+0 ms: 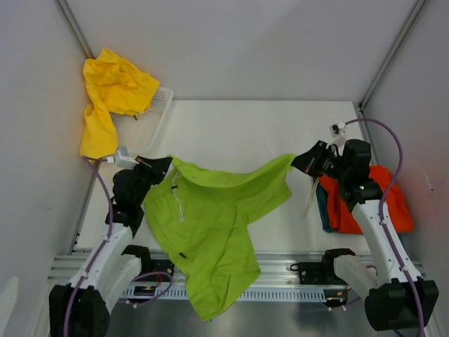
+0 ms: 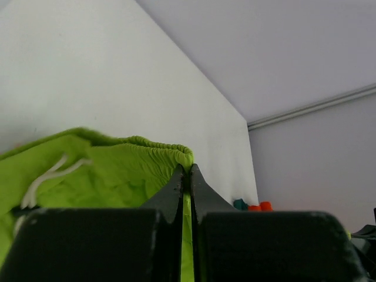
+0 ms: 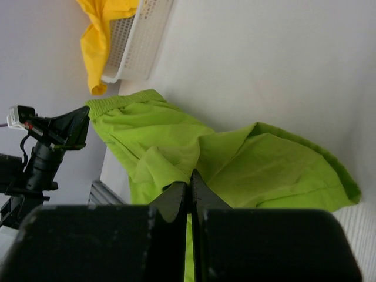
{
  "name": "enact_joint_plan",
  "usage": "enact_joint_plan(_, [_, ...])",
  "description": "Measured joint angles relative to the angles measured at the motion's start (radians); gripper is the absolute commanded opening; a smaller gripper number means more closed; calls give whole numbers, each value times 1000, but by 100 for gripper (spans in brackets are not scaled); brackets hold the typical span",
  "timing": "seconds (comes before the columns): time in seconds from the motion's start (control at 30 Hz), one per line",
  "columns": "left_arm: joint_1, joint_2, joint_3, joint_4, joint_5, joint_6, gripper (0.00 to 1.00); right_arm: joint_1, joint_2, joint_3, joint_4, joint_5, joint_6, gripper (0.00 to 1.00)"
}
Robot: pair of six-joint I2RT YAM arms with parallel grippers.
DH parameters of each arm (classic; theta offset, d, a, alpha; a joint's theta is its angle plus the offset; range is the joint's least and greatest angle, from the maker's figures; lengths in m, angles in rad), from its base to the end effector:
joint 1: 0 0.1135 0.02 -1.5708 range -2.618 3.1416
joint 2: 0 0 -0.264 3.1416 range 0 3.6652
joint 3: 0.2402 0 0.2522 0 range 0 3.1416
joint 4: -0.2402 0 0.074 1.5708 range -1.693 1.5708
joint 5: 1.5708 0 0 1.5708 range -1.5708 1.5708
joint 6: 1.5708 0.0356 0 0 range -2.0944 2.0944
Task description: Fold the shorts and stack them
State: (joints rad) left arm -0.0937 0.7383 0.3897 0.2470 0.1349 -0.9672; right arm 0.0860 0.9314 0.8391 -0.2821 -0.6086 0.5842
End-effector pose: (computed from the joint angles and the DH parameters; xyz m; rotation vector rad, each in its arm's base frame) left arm 0.1829 -0.0220 0.2528 -0.6440 1.6322 -0.9024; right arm 0.2055 0.0381 0.3248 0.0771 2.0138 1.0261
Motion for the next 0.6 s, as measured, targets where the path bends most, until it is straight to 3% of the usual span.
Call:
enact_joint_plan(0.23, [-4, 399, 13, 346, -19, -18, 0, -46, 334, 20, 205, 29, -3, 0])
enact_joint_plan(0.43, [-7, 759, 230, 516, -5, -30, 0, -53, 562, 131, 203, 108, -18, 0])
enact_joint_plan(0.6, [-7, 1041, 511, 556, -8, -61, 0, -56, 755, 425, 136, 194, -45, 0])
